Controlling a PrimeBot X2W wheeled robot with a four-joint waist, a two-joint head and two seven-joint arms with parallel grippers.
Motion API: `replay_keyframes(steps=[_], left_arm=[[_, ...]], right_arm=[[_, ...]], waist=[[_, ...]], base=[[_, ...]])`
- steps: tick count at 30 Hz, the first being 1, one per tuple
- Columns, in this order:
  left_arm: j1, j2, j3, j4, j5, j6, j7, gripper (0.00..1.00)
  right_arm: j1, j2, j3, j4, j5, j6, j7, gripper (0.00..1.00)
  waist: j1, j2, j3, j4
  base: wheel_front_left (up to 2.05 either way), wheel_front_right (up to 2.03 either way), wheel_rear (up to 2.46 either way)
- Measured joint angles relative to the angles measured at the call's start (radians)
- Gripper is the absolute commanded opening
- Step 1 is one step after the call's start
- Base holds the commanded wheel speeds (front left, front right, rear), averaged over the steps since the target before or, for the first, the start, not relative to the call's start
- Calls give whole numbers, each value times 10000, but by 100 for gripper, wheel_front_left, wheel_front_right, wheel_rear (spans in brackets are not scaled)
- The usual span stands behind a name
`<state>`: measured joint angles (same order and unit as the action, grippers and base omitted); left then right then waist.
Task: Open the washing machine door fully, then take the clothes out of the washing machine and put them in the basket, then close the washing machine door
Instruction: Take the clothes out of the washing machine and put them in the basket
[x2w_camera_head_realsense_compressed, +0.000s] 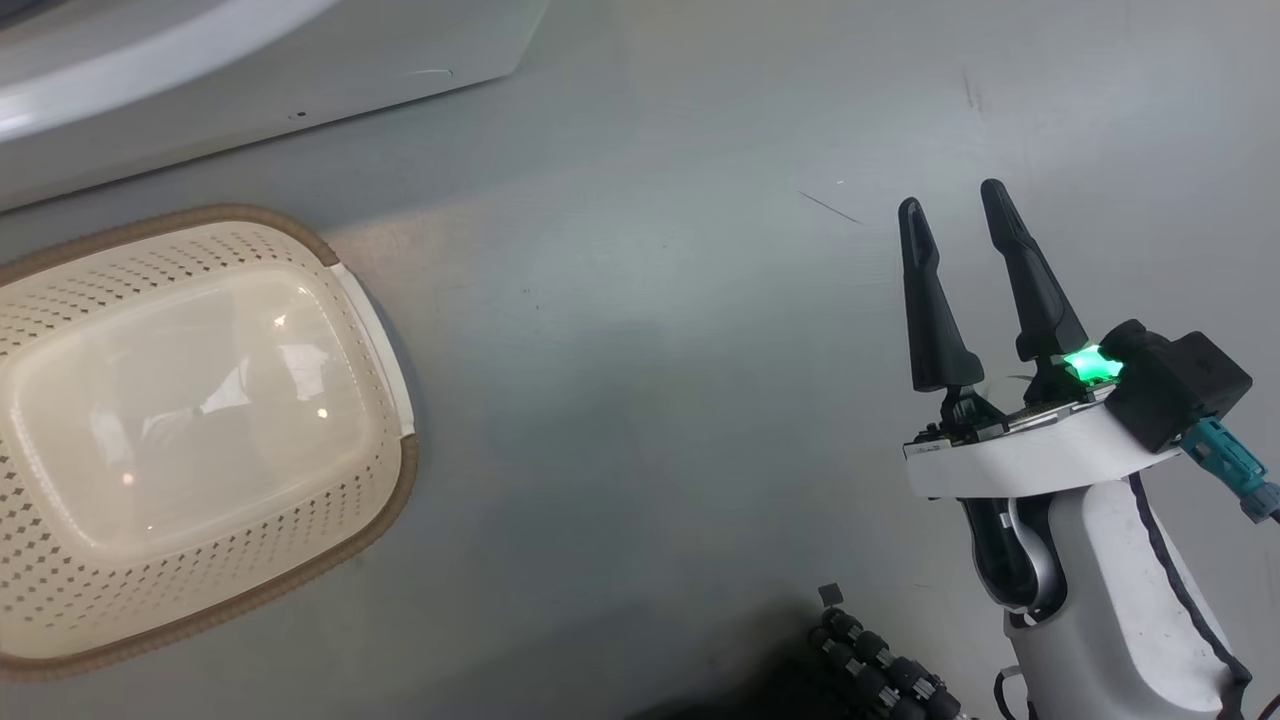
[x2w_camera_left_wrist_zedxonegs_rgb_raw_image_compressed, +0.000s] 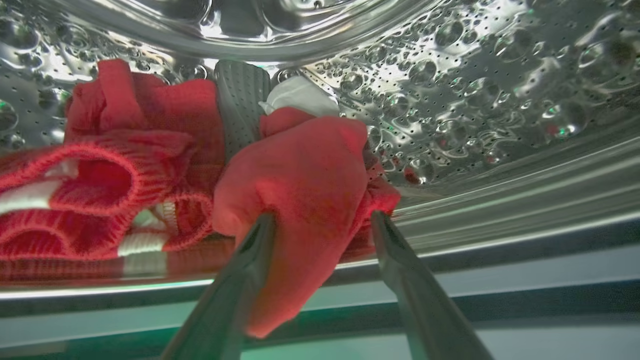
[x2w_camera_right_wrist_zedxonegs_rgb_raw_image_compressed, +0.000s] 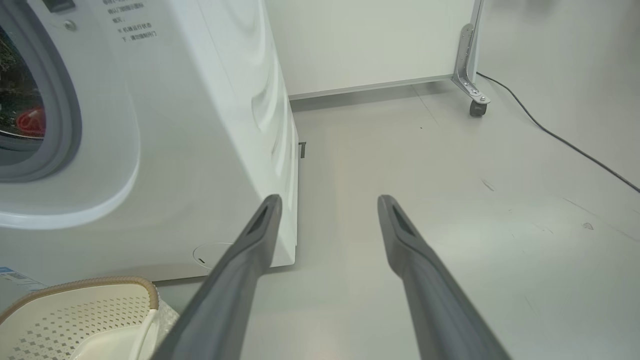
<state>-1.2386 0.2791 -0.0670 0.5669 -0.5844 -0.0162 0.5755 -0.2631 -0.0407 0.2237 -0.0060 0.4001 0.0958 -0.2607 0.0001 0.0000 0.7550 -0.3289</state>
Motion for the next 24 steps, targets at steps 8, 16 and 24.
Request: replay_keyframes(steps=[8,16,24], left_arm=[[-348,443,-205,420,483,236,232,100],[-501,476,-313,631,623,301,263,0],[-546,399,-376,798,640,161,-46,0]], right_arm=[[-156,2,102,33,165,0,0,100],[-234,2,98,81,209,0,0,100],[-429,2,-90,136,196,-2,0,100]], waist=[[0,0,177,-147],[0,0,226,-174],[-1,0,166,-95]], base=[[0,0,0],[0,0,0],[0,0,0]])
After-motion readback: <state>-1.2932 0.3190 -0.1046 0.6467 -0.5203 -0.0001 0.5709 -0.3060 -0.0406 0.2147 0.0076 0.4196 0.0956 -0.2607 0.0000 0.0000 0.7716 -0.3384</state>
